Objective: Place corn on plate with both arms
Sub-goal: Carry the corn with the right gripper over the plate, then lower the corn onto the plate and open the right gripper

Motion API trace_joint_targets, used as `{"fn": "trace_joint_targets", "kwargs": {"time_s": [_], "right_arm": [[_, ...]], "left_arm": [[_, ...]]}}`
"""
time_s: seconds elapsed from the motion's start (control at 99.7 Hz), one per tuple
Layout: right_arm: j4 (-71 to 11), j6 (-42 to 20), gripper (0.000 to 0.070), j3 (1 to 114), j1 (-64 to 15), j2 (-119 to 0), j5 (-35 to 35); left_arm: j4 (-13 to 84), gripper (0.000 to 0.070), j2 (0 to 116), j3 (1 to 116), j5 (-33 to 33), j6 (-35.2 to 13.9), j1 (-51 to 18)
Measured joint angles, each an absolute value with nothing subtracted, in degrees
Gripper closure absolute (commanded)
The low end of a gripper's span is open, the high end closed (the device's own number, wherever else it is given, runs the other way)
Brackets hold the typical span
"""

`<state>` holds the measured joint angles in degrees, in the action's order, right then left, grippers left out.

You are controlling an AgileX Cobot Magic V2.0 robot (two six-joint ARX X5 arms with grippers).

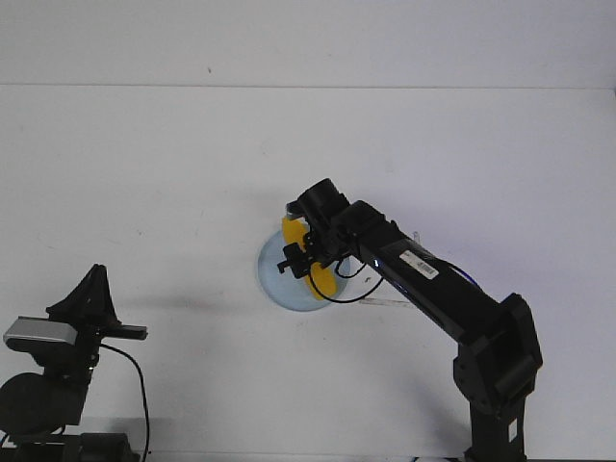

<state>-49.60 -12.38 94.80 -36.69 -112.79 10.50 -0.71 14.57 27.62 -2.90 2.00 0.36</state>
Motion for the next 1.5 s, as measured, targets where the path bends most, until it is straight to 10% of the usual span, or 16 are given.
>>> {"fn": "trace_joint_targets", "kwargs": {"time_s": [0.802,1.223,1.504], "right_arm": [[-44.82,-10.7,0.0271,94.76,-34.65,-102.74,8.78],[-26.09,-3.68,0.0684,72.36,-22.37,-84.38,-1.3],[-14.61,-3.18,0.0689,54.02,-10.92,-67.94,-1.58]], "left_arm": [[-0.71,0.0699,14.57,27.62,-2.9,2.0,0.36],[-0.69,0.0699,14.57,27.62,-2.9,2.0,0.36],[-0.69,0.0699,14.57,27.59,-2.9,2.0,0.36]]}}
